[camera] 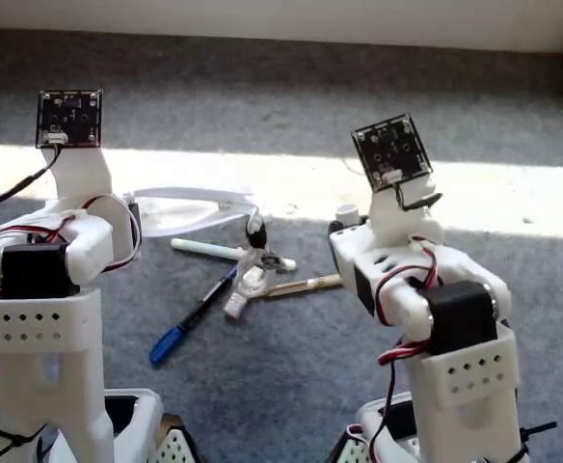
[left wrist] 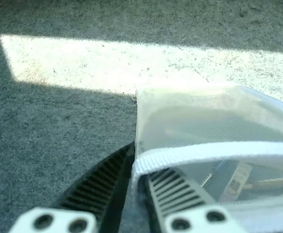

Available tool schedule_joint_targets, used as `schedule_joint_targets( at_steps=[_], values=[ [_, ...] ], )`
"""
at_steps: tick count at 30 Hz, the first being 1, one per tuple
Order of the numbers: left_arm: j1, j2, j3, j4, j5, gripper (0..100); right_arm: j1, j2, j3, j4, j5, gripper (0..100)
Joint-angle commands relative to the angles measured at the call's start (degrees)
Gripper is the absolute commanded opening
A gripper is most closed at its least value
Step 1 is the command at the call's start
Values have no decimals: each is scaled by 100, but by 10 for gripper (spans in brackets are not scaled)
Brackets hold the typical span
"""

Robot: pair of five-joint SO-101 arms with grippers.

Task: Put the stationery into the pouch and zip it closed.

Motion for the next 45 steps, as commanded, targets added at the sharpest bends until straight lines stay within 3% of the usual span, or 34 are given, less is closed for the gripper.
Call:
schedule_joint_targets(
  at_steps=[1,12,24,33,45],
  values=[
    [31,145,-171,-44,202,6,-479,-145,-629,-13,-255,5],
    [31,154,-541,-18,237,6,-1473,-189,-936,-1033,-598,5],
    [31,171,-1209,352,343,6,-2070,-189,-936,-2607,-589,6],
    [31,1437,-1675,448,352,6,-2492,-180,-866,-4022,-589,6],
    [31,1525,-1710,457,352,6,-2519,-189,875,-6633,-580,6]
  ],
)
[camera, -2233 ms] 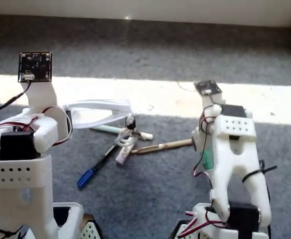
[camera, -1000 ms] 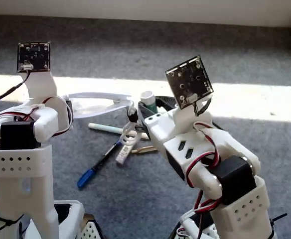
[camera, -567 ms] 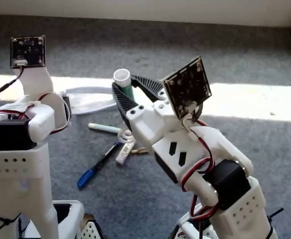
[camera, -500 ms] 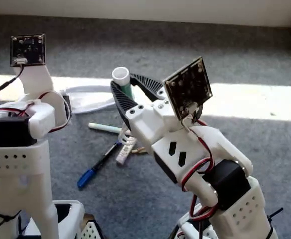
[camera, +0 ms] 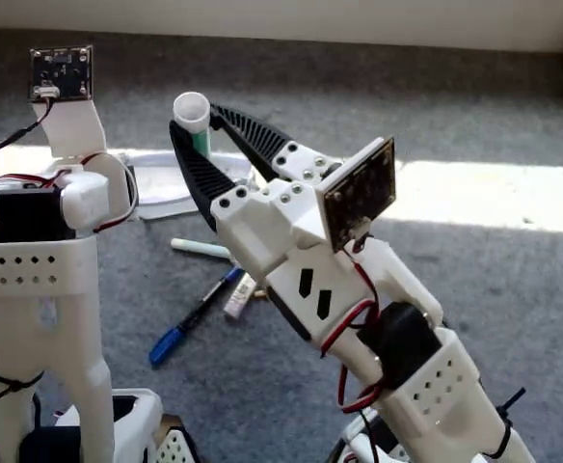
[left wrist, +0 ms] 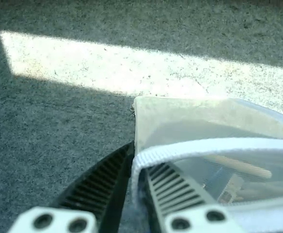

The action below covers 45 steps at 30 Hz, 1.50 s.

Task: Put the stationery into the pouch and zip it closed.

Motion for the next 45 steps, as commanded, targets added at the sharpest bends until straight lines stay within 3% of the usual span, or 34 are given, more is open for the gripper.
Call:
schedule_joint_targets(
  at_steps=[1,11,25,45],
  values=[
    [48,92,-92,18,53,6,-57,-171,426,-1024,-18,6],
    [40,92,-66,26,44,6,-31,-171,1903,-2747,-9,6],
    [40,92,-57,26,44,6,-31,-119,3073,-3855,-9,6],
    [40,92,22,18,44,6,-66,-110,3512,-3899,-18,18]
  ],
)
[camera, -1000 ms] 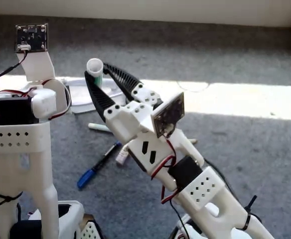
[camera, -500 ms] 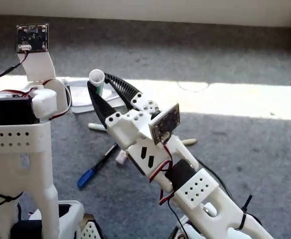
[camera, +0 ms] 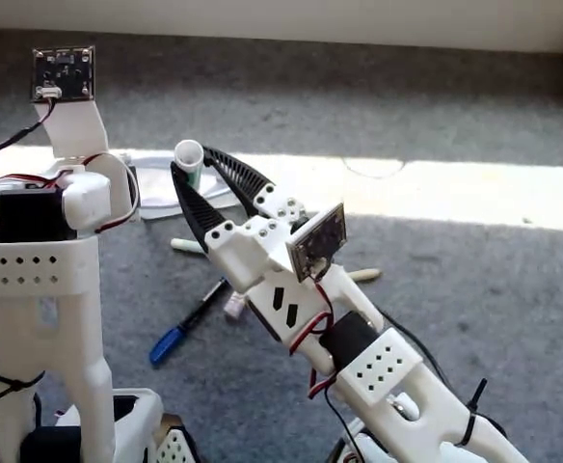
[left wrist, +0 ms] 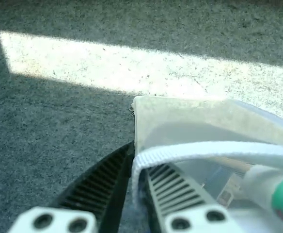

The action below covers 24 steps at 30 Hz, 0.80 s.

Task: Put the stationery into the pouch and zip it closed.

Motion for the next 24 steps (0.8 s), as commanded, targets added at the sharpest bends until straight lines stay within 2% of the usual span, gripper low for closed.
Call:
schedule_joint_targets(
  at_steps=[1,6,12,24],
  values=[
    [40,84,22,9,44,6,-66,-110,31,-101,-35,35],
    [40,84,22,9,44,6,-84,-110,119,-92,-53,148],
    [40,84,22,9,44,6,-426,-163,119,242,-35,148],
    [40,84,22,-18,44,6,-418,-163,101,470,-44,148]
  ],
)
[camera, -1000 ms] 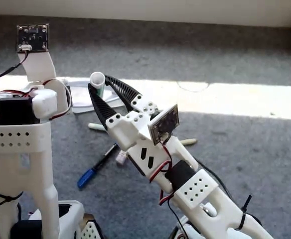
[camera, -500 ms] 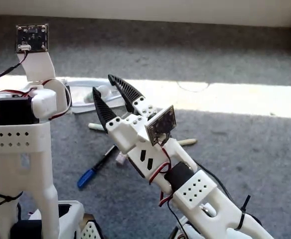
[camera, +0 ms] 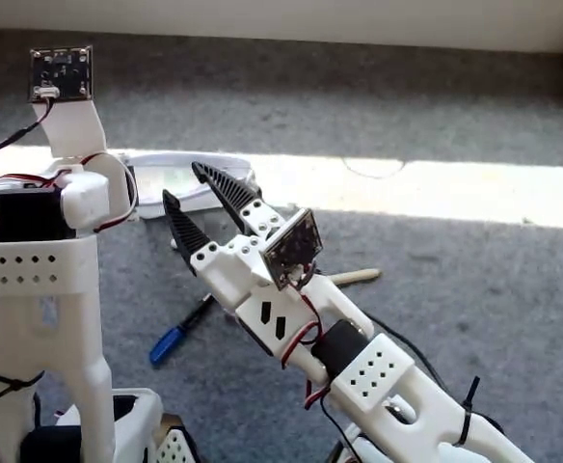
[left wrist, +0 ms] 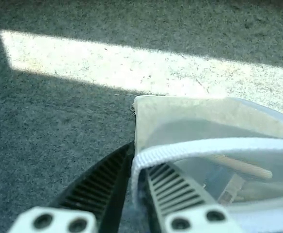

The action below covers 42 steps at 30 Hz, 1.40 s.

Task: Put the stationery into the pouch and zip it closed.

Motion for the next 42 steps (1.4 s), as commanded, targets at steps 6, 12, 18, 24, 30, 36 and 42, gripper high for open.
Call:
schedule_joint_targets(
  at_steps=[6,12,18,24,30,36,42],
  values=[
    [40,84,13,-9,44,6,-4,-171,-101,40,-44,148],
    [-101,84,13,-9,53,6,13,-259,-505,971,-44,148],
    [-330,84,13,9,53,6,4,-681,-1288,2343,-53,148],
    [-497,75,-40,35,53,6,4,-787,-1429,2905,-53,148],
    [-673,-321,13,35,53,6,277,-796,-1745,3776,-334,148],
    [-1095,-1033,22,44,62,6,1059,-796,-2360,5112,-1002,148],
    [-1429,-1077,391,-9,53,6,1288,-796,-2431,6229,-1020,148]
  ],
)
